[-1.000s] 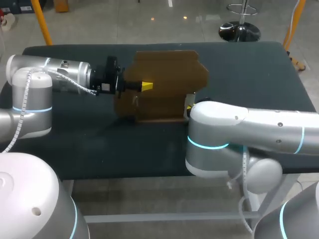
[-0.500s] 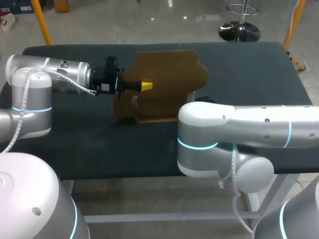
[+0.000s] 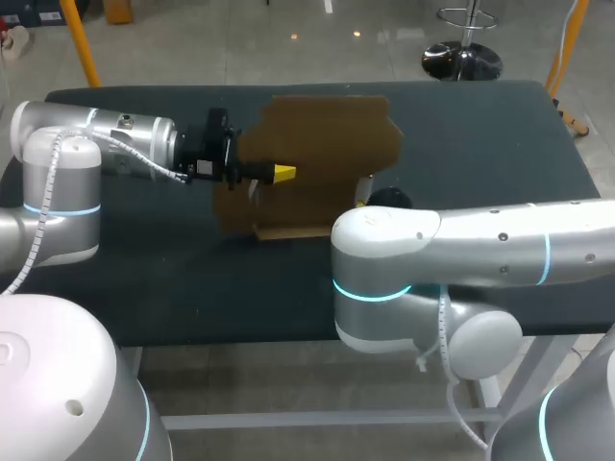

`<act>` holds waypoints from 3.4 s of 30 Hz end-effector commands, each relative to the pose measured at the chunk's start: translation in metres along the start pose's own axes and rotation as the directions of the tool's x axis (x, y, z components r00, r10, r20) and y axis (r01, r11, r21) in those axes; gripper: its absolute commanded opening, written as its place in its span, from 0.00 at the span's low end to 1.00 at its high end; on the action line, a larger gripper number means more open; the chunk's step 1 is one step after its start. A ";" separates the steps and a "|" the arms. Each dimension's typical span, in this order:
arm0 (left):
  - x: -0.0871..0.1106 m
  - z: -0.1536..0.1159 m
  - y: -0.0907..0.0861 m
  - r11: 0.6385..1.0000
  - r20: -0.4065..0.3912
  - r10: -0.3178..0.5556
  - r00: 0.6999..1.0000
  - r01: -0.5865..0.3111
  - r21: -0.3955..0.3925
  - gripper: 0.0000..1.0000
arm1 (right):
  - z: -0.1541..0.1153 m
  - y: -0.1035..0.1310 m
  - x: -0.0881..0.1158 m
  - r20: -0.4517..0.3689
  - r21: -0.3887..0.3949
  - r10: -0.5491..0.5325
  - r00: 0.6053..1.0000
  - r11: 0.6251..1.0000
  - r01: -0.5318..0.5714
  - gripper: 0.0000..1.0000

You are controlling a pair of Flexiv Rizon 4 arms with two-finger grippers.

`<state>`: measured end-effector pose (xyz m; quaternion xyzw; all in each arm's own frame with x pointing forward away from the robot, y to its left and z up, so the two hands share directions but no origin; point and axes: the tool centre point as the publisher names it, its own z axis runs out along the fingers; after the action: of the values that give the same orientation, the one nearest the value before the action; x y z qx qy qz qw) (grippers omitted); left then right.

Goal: Assemble the packaging by folding the flat box into shape, placing the metal phone stand inside, and closing the box properly

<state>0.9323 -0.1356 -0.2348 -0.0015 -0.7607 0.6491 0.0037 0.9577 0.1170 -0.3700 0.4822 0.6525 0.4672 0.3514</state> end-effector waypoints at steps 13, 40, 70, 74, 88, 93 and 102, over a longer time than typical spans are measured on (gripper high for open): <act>0.040 -0.009 -0.026 0.991 0.058 0.104 0.993 -0.099 -0.085 1.00 | -0.011 0.008 -0.025 -0.118 0.066 0.025 0.993 0.998 -0.017 0.00; 0.091 -0.058 -0.043 0.970 0.271 0.155 0.950 -0.094 -0.226 1.00 | -0.010 0.018 -0.047 -0.486 0.196 0.101 0.868 0.981 -0.004 0.00; 0.099 -0.089 -0.053 0.925 0.277 0.191 0.942 -0.079 -0.371 1.00 | -0.014 0.021 -0.041 -0.639 0.455 0.198 0.743 0.876 0.158 0.00; 0.099 -0.089 -0.053 0.925 0.277 0.191 0.942 -0.079 -0.371 1.00 | -0.014 0.021 -0.041 -0.639 0.455 0.198 0.743 0.876 0.158 0.00; 0.097 -0.100 -0.051 0.899 0.245 0.229 0.942 -0.108 -0.425 1.00 | -0.012 0.022 -0.042 -0.595 0.625 0.284 0.752 0.751 0.212 0.00; 0.098 -0.104 -0.047 0.868 0.197 0.236 0.952 -0.115 -0.484 1.00 | -0.015 0.023 -0.047 -0.545 0.700 0.322 0.774 0.683 0.208 0.00; 0.099 -0.108 -0.037 0.828 0.160 0.229 0.960 -0.106 -0.551 1.00 | -0.025 0.018 -0.046 -0.420 0.819 0.337 0.842 0.540 0.192 0.00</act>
<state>0.8315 -0.0337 -0.1824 0.0030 -0.8982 0.4142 -0.1475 0.9584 0.0620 -0.3501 0.4680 0.8175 0.3129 -0.1213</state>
